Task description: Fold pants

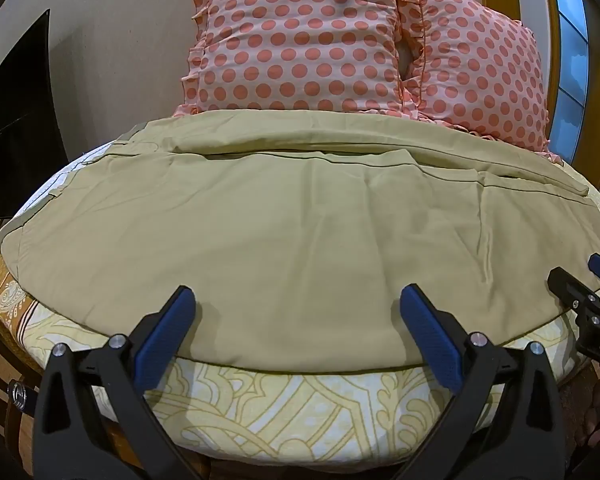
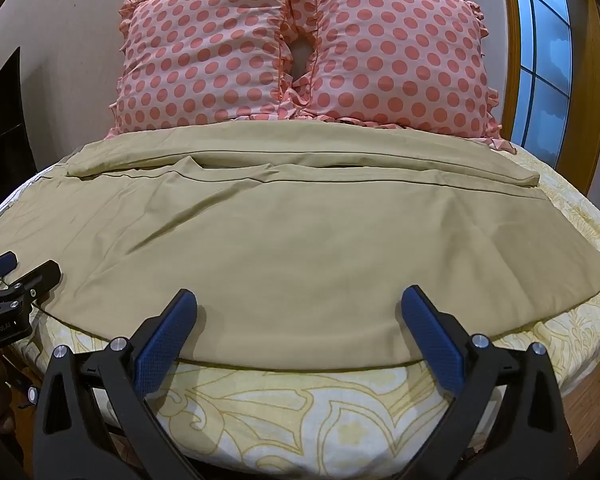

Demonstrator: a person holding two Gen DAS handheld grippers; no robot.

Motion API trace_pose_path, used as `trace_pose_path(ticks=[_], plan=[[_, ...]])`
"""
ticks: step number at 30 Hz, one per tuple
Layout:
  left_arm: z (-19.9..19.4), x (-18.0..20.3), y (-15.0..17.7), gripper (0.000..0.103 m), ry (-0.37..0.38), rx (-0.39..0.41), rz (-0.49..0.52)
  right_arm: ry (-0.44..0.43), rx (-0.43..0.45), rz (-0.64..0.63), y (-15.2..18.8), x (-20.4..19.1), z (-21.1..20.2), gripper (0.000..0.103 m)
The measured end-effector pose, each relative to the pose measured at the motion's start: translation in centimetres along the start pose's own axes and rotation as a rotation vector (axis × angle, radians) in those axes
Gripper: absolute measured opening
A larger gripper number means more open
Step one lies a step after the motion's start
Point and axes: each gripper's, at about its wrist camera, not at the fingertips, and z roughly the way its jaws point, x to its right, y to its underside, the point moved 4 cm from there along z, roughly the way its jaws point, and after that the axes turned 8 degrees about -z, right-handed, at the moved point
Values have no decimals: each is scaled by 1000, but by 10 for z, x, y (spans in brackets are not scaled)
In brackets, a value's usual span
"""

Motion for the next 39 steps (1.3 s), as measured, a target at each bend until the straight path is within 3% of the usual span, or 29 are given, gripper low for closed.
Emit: trace_pose_path(ticks=[39], plan=[[0,0,0,101,0,5,1,1,5,0,1,0,0,102]])
